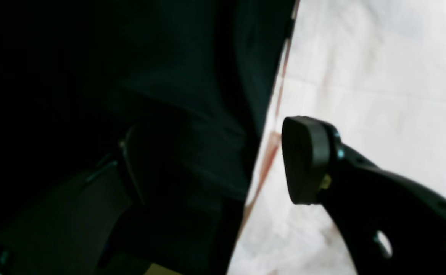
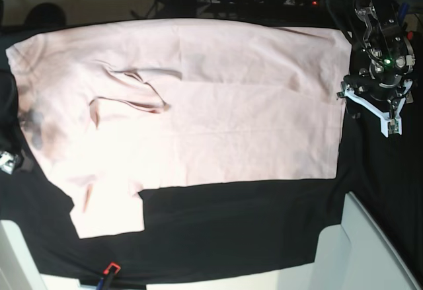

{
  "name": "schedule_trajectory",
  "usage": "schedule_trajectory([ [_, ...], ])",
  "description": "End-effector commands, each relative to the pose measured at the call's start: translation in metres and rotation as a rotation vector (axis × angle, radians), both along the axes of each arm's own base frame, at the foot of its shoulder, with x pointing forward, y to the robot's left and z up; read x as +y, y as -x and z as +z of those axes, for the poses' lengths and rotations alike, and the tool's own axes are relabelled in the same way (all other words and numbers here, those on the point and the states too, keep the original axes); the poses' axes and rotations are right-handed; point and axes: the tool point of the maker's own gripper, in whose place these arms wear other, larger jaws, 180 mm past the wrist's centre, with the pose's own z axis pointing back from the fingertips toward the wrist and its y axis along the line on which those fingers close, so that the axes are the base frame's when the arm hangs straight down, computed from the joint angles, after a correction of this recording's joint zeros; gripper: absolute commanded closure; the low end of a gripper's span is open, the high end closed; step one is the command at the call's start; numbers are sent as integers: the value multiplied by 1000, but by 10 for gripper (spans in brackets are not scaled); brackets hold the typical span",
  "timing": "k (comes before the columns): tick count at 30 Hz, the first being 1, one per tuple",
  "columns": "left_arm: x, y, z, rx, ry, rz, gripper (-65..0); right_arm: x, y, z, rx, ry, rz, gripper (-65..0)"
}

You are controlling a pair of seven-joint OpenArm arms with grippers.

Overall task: Fold the T-shirt properly
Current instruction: 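Release the shirt and move both grippers down along the shirt's side edges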

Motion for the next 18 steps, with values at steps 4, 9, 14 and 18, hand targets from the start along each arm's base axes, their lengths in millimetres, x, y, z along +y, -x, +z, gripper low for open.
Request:
schedule_trajectory([
  [4, 8, -5, 13, -31, -33, -9, -472, -5, -19, 12, -80, -24, -45, -541],
  [9, 13, -5, 16, -31, -48, -12, -472, 8, -13, -6, -74, -42, -55, -541],
  [14, 29, 7, 18, -23, -61, 27, -472, 11, 1, -20, -39, -49, -60, -541],
  [18, 41, 13, 22, -29, -71, 63, -472, 18, 4, -27, -18, -44, -36, -541],
])
